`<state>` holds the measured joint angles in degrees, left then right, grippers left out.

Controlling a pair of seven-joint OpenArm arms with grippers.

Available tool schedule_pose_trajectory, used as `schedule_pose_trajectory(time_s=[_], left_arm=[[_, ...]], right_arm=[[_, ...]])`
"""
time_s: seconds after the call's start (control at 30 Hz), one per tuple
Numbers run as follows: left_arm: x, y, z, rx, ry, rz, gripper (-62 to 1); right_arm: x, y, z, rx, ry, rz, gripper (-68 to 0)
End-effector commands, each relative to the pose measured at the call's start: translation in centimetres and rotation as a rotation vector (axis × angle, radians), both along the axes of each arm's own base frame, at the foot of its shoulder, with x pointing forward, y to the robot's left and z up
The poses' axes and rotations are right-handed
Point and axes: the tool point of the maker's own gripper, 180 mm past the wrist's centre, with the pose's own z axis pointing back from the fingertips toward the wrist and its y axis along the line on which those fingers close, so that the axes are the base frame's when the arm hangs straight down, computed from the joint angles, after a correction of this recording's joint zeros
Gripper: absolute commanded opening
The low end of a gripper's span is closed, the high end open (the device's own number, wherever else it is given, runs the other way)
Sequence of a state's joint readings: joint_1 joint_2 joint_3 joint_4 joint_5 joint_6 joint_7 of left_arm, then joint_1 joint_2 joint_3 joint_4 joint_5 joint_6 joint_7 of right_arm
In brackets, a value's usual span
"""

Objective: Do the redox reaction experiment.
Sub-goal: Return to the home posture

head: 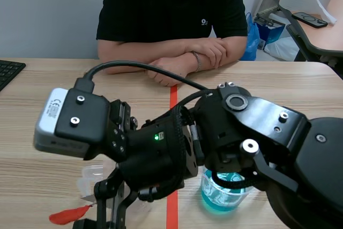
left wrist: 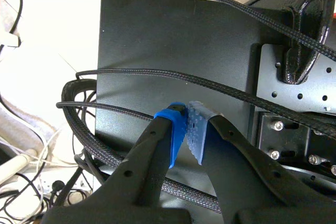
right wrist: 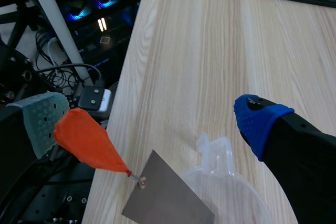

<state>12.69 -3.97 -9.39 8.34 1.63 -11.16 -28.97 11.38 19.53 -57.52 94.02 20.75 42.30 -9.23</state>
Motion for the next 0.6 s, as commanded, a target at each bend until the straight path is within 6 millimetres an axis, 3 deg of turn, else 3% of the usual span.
schedule_pose_trajectory(time_s=[0.0,0.27,0.4,0.57], left_arm=[[0.0,0.2,0.2,0.003,-0.012,0.002,-58.2],[0.0,0.2,0.2,0.003,-0.012,0.002,-58.2],[0.0,0.2,0.2,0.003,-0.012,0.002,-58.2],[0.0,0.2,0.2,0.003,-0.012,0.002,-58.2]], right_arm=[[0.4,0.2,1.8,0.066,0.011,-0.001,-1.7],[-0.4,0.5,6.1,0.236,0.128,0.012,0.4],[2.0,0.1,6.9,0.258,0.110,-0.116,0.4],[5.1,-2.3,7.1,0.277,0.107,-0.279,0.4]])
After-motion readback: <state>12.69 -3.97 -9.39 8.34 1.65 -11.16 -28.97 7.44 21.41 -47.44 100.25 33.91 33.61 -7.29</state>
